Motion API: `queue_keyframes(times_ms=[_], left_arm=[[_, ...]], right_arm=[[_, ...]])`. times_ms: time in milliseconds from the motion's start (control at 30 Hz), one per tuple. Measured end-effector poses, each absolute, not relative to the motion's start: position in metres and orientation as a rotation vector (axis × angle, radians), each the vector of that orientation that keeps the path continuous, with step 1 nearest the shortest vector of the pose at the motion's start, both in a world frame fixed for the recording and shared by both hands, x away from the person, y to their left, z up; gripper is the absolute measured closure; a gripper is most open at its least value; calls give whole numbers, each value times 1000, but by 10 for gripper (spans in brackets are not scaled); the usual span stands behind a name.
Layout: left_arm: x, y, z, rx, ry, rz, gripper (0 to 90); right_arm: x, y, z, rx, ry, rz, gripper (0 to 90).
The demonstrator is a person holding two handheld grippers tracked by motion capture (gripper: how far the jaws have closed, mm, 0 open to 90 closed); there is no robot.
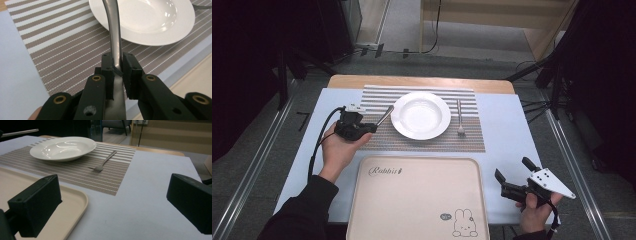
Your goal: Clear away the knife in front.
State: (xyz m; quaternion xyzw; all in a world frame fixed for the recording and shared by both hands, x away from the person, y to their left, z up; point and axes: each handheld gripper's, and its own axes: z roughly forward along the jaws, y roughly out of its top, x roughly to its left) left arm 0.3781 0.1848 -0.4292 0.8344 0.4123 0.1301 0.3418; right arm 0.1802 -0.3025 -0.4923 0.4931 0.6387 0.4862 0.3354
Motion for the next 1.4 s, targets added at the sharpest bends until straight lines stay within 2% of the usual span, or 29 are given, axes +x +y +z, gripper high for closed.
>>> queue_keyframes(times_ms=[1400], left_arm=[[291, 171, -443, 2173, 900, 292, 793]], right_arm=[[180, -300, -492, 1285, 1672, 1264, 0]])
